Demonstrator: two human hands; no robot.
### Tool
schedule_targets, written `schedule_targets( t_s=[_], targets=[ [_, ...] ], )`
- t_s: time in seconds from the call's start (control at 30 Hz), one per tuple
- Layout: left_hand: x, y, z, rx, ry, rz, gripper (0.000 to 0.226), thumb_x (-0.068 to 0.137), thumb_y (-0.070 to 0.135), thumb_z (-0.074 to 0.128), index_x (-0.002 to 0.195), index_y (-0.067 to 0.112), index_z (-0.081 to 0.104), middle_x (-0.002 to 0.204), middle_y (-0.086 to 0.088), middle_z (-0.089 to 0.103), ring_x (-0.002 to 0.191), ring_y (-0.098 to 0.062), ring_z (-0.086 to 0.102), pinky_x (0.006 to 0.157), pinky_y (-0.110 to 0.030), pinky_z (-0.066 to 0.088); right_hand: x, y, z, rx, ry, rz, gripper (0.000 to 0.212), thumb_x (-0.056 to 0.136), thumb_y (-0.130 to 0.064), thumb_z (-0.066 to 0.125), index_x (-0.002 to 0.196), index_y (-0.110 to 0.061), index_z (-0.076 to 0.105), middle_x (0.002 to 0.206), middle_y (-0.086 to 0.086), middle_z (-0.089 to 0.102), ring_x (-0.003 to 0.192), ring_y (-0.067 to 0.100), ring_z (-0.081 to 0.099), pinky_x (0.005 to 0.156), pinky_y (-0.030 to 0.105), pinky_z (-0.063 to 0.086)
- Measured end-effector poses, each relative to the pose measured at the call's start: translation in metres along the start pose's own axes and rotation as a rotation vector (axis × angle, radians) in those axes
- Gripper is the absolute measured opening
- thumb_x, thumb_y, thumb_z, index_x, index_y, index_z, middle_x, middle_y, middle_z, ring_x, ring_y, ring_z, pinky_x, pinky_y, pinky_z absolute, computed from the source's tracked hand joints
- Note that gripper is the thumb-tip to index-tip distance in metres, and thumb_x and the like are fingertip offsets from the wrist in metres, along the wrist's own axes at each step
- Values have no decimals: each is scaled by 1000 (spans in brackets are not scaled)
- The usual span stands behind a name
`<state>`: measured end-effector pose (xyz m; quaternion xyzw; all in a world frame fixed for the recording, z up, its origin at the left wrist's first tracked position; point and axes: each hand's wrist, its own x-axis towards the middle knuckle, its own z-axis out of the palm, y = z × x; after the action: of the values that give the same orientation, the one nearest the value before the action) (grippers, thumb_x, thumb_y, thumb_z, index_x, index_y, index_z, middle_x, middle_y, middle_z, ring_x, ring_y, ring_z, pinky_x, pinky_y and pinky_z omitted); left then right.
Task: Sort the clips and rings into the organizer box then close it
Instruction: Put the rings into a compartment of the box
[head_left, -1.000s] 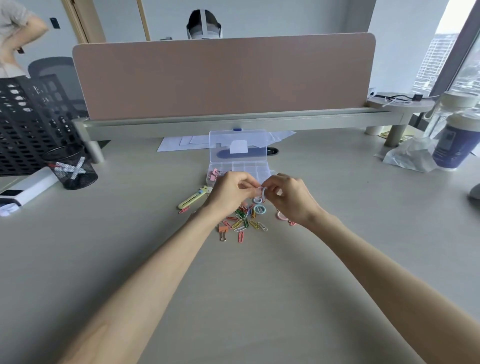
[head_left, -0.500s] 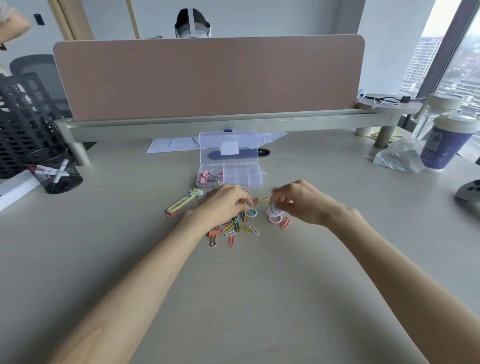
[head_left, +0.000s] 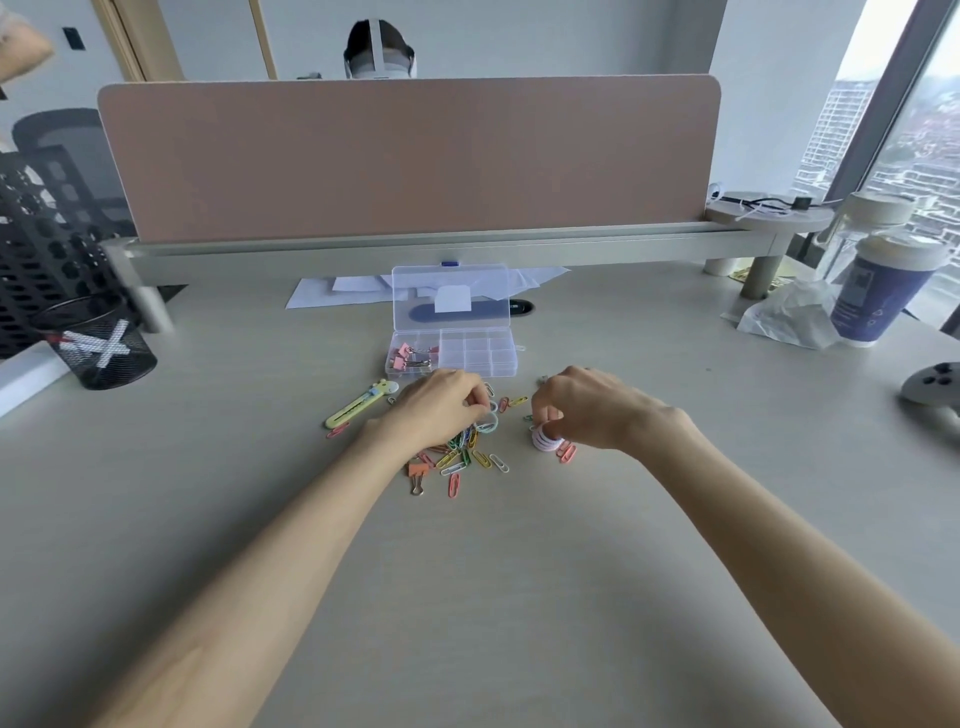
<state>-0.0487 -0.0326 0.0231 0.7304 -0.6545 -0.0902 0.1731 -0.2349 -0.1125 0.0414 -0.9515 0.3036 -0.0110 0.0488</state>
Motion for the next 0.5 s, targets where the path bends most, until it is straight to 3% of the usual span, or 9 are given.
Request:
schedule_targets(
  t_s=[0.23,0.4,0.5],
  targets=[
    [-1,-4,-2,-245,172,-36,13,89,23,63,99,16,69,93,4,66,81,-8,56,68,-19,41,-3,2,2,-91,6,-77,18,88,-22,49,102,-20,60,102,2,61,96,23,56,72,34,45],
    [1,-3,1,-460,176,-84,9,85,23,68,92,19,72,88,6,69,84,-7,63,75,-22,48,-1,-2,2,241,155,-25,15,88,-20,50,99,-21,61,88,-2,65,81,22,62,70,38,53],
    [0,4,1,-676,171,-108,10,83,16,71,93,14,71,83,1,69,78,-11,63,64,-21,45,3,-9,7,373,277,-31,11,88,-18,54,96,-16,62,87,2,71,76,21,64,70,35,52]
  ],
)
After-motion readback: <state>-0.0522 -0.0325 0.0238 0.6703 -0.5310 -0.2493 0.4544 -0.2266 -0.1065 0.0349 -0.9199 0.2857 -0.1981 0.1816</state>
